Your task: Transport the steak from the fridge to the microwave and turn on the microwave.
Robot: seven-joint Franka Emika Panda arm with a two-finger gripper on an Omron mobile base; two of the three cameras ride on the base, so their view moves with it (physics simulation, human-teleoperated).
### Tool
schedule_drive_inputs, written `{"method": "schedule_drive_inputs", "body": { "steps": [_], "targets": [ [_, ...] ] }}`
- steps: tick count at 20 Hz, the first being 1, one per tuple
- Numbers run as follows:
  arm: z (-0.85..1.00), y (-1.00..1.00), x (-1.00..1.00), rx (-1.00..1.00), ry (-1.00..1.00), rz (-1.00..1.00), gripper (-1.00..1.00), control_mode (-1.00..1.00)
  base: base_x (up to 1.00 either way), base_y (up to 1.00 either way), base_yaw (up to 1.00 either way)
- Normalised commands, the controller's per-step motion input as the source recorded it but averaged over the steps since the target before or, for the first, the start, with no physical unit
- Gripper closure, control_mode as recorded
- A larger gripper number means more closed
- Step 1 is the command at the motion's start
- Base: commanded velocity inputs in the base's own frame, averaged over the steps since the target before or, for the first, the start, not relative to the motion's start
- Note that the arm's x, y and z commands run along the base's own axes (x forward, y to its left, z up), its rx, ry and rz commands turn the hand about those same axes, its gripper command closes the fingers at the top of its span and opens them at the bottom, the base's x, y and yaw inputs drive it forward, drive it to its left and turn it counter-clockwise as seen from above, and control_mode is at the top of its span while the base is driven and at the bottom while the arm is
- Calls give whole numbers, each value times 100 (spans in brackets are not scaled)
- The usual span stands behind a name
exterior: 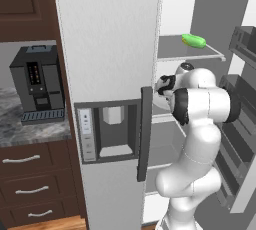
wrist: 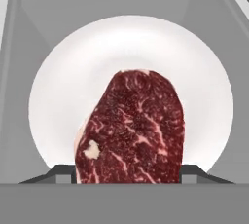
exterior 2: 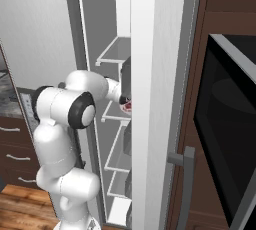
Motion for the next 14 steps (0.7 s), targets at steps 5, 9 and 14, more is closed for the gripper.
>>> {"method": "schedule_drive_inputs", "body": {
  "steps": [5, 9, 14],
  "targets": [
    [20, 10, -39, 0, 0, 1, 100, -100, 0, 0, 0],
    [21, 15, -36, 0, 0, 1, 100, -100, 0, 0, 0],
    [25, 13, -38, 0, 0, 0, 100, -100, 0, 0, 0]
  ]
}}
